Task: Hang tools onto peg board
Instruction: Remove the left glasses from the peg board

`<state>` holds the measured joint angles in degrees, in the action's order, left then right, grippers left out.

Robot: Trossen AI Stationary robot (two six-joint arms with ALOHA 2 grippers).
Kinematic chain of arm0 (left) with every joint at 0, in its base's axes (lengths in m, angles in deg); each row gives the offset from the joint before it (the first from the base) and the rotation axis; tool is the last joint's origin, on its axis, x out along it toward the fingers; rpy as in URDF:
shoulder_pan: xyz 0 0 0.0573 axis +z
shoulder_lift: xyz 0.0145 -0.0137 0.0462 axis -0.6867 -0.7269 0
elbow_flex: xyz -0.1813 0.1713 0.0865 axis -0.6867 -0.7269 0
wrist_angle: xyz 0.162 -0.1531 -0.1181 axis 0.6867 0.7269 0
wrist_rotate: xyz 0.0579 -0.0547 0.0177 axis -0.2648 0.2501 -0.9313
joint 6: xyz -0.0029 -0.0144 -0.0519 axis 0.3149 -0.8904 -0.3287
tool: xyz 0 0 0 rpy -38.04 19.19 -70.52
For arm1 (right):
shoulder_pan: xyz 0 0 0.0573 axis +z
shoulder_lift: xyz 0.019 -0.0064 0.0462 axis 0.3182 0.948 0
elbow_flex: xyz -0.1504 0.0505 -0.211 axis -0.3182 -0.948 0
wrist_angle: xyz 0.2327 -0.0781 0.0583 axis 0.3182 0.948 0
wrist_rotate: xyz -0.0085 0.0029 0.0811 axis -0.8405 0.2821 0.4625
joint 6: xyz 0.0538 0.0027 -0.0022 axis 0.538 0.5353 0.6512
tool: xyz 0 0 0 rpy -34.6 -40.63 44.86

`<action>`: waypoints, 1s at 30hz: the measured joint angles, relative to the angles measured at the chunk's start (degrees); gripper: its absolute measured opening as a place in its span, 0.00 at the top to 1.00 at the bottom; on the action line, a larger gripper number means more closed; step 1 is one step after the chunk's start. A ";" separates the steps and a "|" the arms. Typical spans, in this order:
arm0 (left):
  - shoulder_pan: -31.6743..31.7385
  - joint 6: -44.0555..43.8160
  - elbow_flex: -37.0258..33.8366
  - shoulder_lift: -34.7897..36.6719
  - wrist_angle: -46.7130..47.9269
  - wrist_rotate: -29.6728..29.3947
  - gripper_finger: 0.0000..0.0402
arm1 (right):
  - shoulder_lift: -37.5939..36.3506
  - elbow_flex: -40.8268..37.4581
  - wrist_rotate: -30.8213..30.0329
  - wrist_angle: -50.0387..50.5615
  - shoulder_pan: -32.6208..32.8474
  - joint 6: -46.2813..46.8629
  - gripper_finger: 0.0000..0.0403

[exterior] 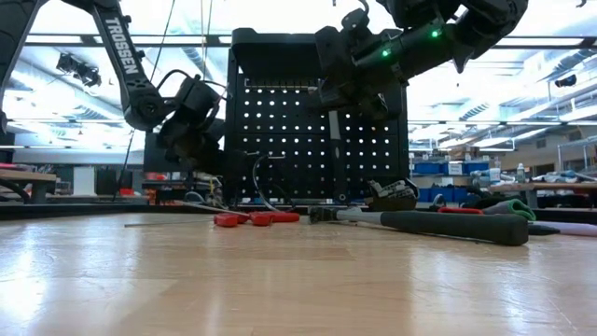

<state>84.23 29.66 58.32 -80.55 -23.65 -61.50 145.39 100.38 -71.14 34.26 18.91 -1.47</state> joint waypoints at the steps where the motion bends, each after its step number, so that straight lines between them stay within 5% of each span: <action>1: -0.22 0.08 -0.03 0.00 0.02 -0.51 0.98 | 0.00 0.00 0.00 0.07 0.01 0.00 0.95; 13: -5.18 1.03 -0.13 -0.09 -4.45 -13.69 0.98 | 0.00 0.00 0.00 0.03 0.00 0.02 0.96; 21: -5.39 -3.06 -0.11 -0.11 -5.15 -14.75 0.98 | 0.00 0.00 -0.02 -0.02 0.37 0.39 0.94; 30: -4.91 2.06 0.25 -0.11 -5.07 -17.37 0.99 | 0.00 0.02 -0.02 -2.06 0.37 0.13 0.96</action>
<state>79.32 31.72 58.57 -80.66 -28.73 -78.87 145.39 100.40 -71.17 32.21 19.28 -1.35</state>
